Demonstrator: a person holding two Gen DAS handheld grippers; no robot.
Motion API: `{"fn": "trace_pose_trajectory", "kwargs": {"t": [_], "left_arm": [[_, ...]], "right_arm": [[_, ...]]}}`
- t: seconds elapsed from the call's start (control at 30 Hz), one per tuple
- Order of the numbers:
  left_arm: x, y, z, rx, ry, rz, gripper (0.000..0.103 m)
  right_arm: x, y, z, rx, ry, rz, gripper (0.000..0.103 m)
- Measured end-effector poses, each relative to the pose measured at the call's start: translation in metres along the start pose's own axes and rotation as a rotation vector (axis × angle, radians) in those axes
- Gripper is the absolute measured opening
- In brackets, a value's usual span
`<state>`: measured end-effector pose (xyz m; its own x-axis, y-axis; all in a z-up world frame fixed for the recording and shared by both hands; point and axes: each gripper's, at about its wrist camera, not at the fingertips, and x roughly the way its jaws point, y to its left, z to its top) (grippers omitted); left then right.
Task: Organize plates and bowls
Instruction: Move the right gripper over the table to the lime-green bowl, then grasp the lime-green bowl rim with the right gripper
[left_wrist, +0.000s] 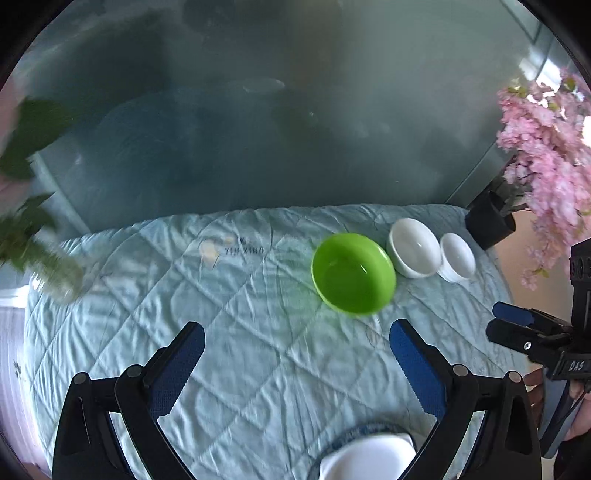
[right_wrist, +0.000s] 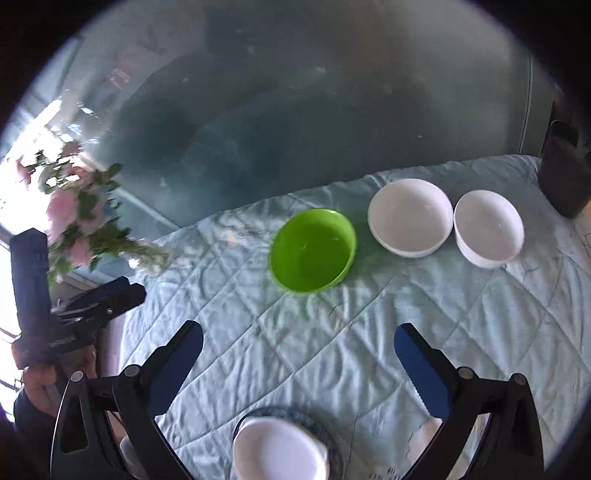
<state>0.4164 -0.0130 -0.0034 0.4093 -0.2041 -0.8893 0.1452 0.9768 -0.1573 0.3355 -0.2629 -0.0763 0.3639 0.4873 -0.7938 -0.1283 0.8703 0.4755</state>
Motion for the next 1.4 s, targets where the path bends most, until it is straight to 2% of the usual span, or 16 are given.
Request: {"fn": "trace_pose_trajectory", "kwargs": {"t": [0.1,0.17,0.4,0.5,0.53,0.63,0.7,0.8,0.87,0.9,1.0,1.07,1.1,1.17,1.27,1.4], "left_arm": [[0.034,0.003,0.024,0.007,0.005,0.010,0.101],[0.062,0.006,0.039,0.000,0.029,-0.016,0.101],[0.141,0.016,0.059,-0.041,0.090,-0.032,0.101],[0.169,0.016,0.060,-0.045,0.121,-0.051,0.096],[0.181,0.015,0.061,-0.042,0.142,-0.053,0.091],[0.210,0.014,0.062,-0.038,0.198,-0.084,0.081],[0.224,0.013,0.063,-0.036,0.213,-0.082,0.081],[0.240,0.015,0.061,-0.042,0.242,-0.102,0.070],[0.246,0.013,0.060,-0.031,0.258,-0.127,0.063],[0.247,0.011,0.059,-0.019,0.258,-0.133,0.061],[0.249,0.004,0.057,0.000,0.271,-0.158,0.046],[0.250,-0.003,0.056,0.013,0.279,-0.179,0.030],[0.250,-0.006,0.056,0.027,0.281,-0.194,0.025],[0.249,-0.014,0.056,0.047,0.279,-0.213,0.007],[0.246,-0.023,0.056,0.088,0.270,-0.181,0.006],[0.245,-0.025,0.055,0.090,0.278,-0.171,0.005]], "right_arm": [[0.025,-0.006,0.012,0.013,0.024,-0.035,0.103],[0.042,-0.008,0.018,0.033,0.039,-0.045,0.103],[0.106,-0.032,0.037,0.135,0.077,-0.094,0.103],[0.126,-0.037,0.041,0.146,0.090,-0.116,0.103],[0.134,-0.038,0.042,0.147,0.099,-0.127,0.102],[0.151,-0.043,0.042,0.162,0.120,-0.129,0.094],[0.160,-0.046,0.041,0.169,0.126,-0.132,0.077],[0.167,-0.047,0.040,0.151,0.137,-0.170,0.052],[0.173,-0.050,0.041,0.173,0.157,-0.176,0.049],[0.175,-0.051,0.041,0.175,0.161,-0.184,0.042],[0.180,-0.053,0.041,0.185,0.173,-0.195,0.026],[0.181,-0.053,0.042,0.195,0.169,-0.185,0.014],[0.181,-0.052,0.042,0.196,0.166,-0.182,0.009],[0.182,-0.050,0.042,0.196,0.172,-0.183,0.007],[0.184,-0.051,0.043,0.208,0.171,-0.201,0.008],[0.184,-0.055,0.045,0.227,0.169,-0.190,0.008]]}}
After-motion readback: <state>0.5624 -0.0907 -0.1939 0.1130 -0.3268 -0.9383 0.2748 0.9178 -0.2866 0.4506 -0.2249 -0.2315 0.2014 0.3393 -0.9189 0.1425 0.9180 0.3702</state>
